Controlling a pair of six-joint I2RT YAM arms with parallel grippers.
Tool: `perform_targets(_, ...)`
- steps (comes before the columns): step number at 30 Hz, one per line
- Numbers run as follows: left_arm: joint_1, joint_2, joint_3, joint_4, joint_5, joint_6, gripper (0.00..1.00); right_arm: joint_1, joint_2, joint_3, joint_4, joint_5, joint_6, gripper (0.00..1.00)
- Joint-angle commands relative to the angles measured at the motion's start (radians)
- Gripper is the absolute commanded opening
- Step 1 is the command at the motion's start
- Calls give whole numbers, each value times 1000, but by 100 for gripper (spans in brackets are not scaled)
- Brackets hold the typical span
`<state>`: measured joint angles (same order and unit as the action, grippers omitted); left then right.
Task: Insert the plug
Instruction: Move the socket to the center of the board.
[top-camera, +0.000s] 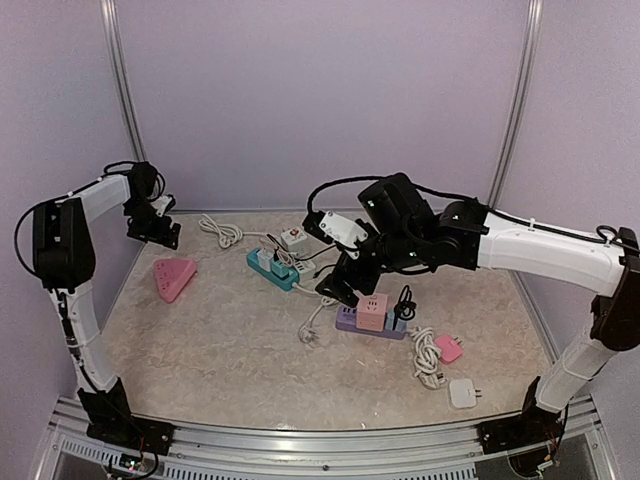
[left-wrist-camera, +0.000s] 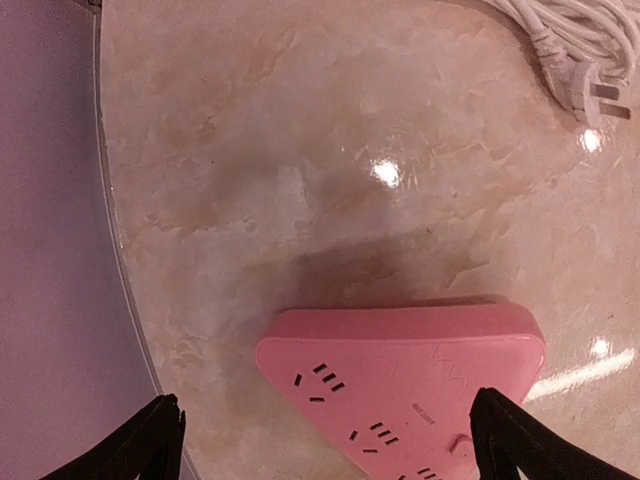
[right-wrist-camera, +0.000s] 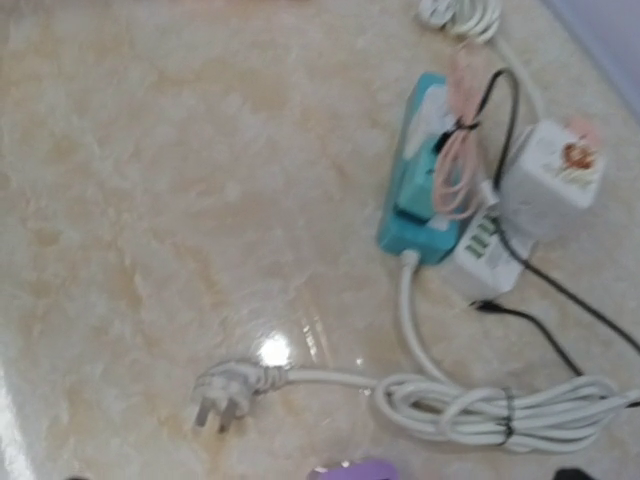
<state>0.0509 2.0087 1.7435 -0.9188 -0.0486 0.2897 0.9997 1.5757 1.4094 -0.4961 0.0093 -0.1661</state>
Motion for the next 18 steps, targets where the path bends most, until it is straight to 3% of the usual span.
perform_targets(1,48,96,101,77,42,-163,99,45,86,84,-101,55,1,100)
perform_targets(9,107,238,156,111,157,-313,93,90,156,160,-163,82,3,100)
perform_targets(14,106,268,105,139,264,-399,81,97,164,170,-155,85,0,100)
perform_targets(18,102,247,17,150,261,-409,68,105,163,167,-155,92,9,100)
